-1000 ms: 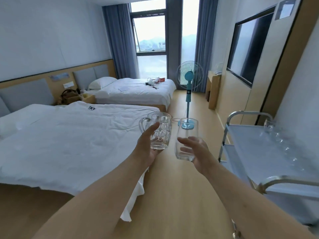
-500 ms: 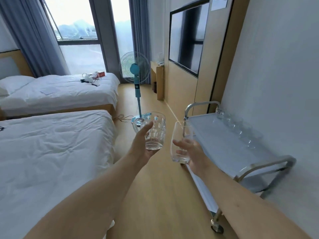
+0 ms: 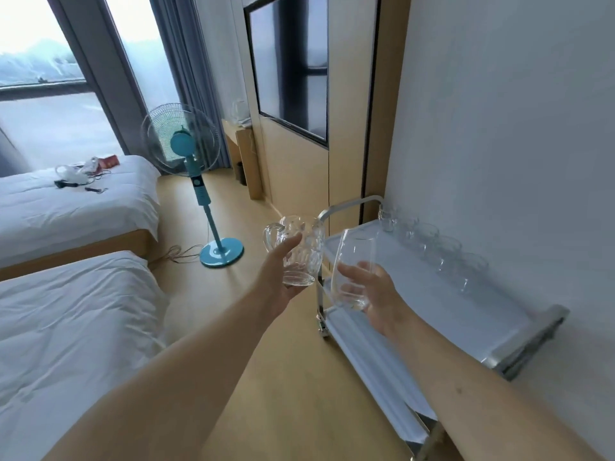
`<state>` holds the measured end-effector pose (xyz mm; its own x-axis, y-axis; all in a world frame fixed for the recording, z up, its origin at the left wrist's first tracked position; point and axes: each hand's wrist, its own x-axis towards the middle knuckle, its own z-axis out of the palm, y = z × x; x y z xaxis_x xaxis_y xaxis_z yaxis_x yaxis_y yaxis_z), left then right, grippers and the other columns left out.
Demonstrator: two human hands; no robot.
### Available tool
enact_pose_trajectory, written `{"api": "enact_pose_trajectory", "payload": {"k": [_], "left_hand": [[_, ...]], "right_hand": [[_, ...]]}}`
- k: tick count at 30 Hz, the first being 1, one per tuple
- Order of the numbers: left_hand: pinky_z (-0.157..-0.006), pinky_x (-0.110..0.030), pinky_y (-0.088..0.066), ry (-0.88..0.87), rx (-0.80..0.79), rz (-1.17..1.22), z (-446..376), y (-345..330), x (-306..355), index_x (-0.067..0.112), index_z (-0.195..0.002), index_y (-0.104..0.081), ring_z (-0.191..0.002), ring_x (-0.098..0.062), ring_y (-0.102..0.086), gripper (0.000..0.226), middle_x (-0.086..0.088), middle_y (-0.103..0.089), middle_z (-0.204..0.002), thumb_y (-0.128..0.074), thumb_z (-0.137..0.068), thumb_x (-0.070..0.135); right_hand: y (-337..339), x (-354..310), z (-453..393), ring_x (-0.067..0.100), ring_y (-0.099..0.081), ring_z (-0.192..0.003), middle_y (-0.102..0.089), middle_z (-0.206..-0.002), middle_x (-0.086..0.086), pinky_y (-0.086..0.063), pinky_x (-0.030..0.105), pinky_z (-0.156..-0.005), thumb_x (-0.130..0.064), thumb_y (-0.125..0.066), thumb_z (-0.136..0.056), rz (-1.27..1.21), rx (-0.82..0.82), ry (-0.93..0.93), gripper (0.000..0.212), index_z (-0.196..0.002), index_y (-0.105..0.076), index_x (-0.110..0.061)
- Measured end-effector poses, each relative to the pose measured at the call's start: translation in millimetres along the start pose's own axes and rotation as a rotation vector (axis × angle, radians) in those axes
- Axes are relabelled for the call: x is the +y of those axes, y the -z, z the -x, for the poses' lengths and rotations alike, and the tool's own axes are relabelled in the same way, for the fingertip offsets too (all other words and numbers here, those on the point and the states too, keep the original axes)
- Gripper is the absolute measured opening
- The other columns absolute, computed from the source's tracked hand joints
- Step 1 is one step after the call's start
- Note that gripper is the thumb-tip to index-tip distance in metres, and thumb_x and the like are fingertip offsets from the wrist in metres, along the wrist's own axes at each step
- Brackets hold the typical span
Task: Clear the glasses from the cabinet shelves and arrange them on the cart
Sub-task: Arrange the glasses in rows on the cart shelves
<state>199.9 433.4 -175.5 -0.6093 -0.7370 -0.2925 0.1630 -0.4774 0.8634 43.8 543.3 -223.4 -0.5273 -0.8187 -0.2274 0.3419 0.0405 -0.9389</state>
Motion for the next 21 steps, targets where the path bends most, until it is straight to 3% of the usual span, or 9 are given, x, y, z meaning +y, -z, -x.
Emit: {"api": "enact_pose_trajectory", "payload": {"k": [2,5,8,13,18,21], "left_hand": [[-0.088,-0.040,-0.057,0.021,-0.004,-0.009,-32,-4,6,0.013,-0.125,-0.064,-0.095,-0.027,-0.071,0.051,-0.015,-0.073,-0.116,-0.077,-0.082,0.038],[-0.080,-0.038,-0.058,0.066,-0.041,-0.018,-74,-11,10,0.013,-0.126,-0.064,-0.087,-0.026,-0.070,0.056,-0.013,-0.073,-0.106,-0.079,-0.078,0.038],[-0.071,-0.034,-0.058,0.114,-0.120,-0.031,-125,-21,11,0.013,-0.128,-0.064,-0.076,-0.023,-0.070,0.061,-0.009,-0.074,-0.096,-0.080,-0.075,0.039],[-0.068,-0.037,-0.058,0.236,-0.226,-0.057,-204,-44,-1,0.012,-0.130,-0.062,-0.073,-0.026,-0.069,0.062,-0.012,-0.072,-0.093,-0.082,-0.077,0.039],[-0.081,-0.041,-0.057,0.332,-0.357,-0.163,-265,-72,-5,0.016,-0.127,-0.063,-0.089,-0.030,-0.073,0.055,-0.013,-0.075,-0.106,-0.081,-0.080,0.040],[-0.086,-0.042,-0.059,0.367,-0.444,-0.206,-294,-88,-3,0.017,-0.123,-0.063,-0.086,-0.030,-0.075,0.049,-0.015,-0.077,-0.097,-0.080,-0.082,0.039]], "right_hand": [[7,-3,-24,0.026,-0.066,-0.101,-0.063,-0.118,0.013,-0.053,0.045,-0.091,-0.045,-0.088,-0.055,-0.016,0.040,0.013,0.099,-0.137,-0.042,-0.016],[17,-2,-52,0.027,-0.066,-0.103,-0.063,-0.119,0.013,-0.047,0.054,-0.105,-0.046,-0.089,-0.054,-0.029,0.098,0.000,0.102,-0.140,-0.043,-0.017],[27,-3,-83,0.028,-0.067,-0.106,-0.065,-0.117,0.012,-0.046,0.058,-0.106,-0.048,-0.091,-0.053,-0.070,0.186,0.006,0.100,-0.138,-0.046,-0.019],[46,-3,-122,0.032,-0.067,-0.100,-0.063,-0.112,0.013,-0.061,0.052,-0.081,-0.048,-0.094,-0.053,-0.146,0.340,0.003,0.098,-0.134,-0.050,-0.015],[64,-5,-149,0.030,-0.064,-0.087,-0.058,-0.097,0.009,-0.058,0.040,-0.070,-0.042,-0.092,-0.063,-0.254,0.497,0.017,0.063,-0.106,-0.053,-0.016],[69,-8,-160,0.028,-0.065,-0.087,-0.061,-0.098,0.008,-0.056,0.036,-0.067,-0.043,-0.093,-0.056,-0.287,0.611,0.033,0.072,-0.110,-0.055,-0.015]]}}
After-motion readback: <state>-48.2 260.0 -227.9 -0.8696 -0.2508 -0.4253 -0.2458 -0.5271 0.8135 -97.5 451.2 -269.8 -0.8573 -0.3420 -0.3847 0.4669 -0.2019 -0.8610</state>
